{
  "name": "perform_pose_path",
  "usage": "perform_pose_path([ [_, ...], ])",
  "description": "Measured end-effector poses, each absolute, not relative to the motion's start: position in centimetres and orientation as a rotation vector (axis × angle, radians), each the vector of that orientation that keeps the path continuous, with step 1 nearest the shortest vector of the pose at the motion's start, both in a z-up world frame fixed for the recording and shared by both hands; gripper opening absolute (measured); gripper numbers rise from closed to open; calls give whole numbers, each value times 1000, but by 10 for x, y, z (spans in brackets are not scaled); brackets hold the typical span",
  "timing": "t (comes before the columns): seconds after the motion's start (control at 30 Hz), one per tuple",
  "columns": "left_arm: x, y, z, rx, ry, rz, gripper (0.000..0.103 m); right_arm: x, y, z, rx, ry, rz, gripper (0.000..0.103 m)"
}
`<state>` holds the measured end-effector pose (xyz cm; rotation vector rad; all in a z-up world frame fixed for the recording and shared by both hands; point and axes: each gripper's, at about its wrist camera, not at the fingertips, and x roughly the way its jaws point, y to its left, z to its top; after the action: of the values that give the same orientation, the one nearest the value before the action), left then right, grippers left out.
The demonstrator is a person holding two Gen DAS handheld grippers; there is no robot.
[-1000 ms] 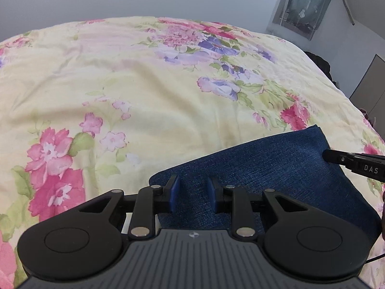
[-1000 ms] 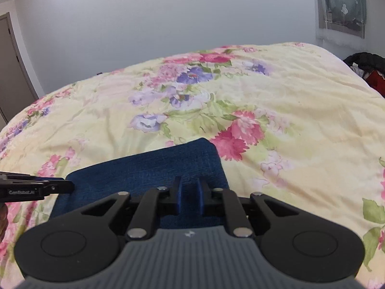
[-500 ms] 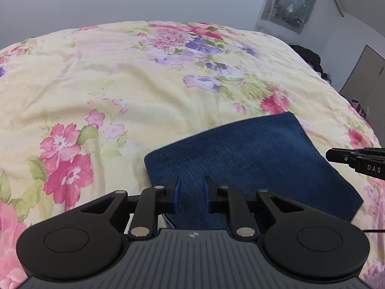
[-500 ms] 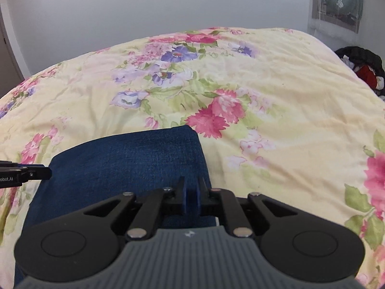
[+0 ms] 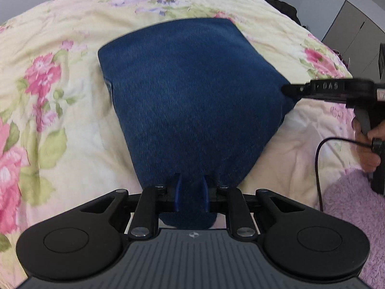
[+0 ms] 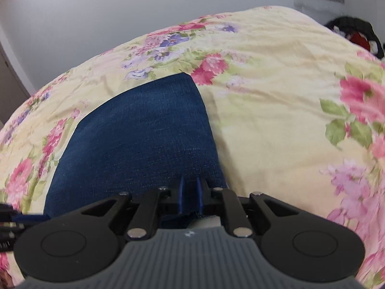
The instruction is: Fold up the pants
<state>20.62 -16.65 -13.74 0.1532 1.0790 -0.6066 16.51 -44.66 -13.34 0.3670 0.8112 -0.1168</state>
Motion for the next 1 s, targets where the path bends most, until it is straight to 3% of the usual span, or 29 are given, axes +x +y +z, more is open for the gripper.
perform_pose_path([
  [0.47,170,-154,-139,216,1063,-572,18,167,-454,-143,483,816,-150,5],
  [0.67,182,-133,-115,99,1047,-593,20,162,-462,-139,516,804,-118,7],
  [0.7,188,-125,-109,40,1028,-586,29,159,-464,-136,528,795,-95,13],
  [0.73,195,-118,-104,-17,1013,-579,40,155,-467,-132,548,784,-74,26],
  [0.77,201,-110,-101,-71,998,-567,43,150,-471,-129,567,767,-60,34],
  [0.83,216,-97,-97,-163,960,-542,48,141,-478,-123,593,728,-44,64],
  [0.9,232,-86,-100,-246,940,-523,51,137,-487,-123,616,724,-40,70],
  [1.0,257,-74,-114,-385,953,-500,54,137,-506,-136,720,752,-45,70],
])
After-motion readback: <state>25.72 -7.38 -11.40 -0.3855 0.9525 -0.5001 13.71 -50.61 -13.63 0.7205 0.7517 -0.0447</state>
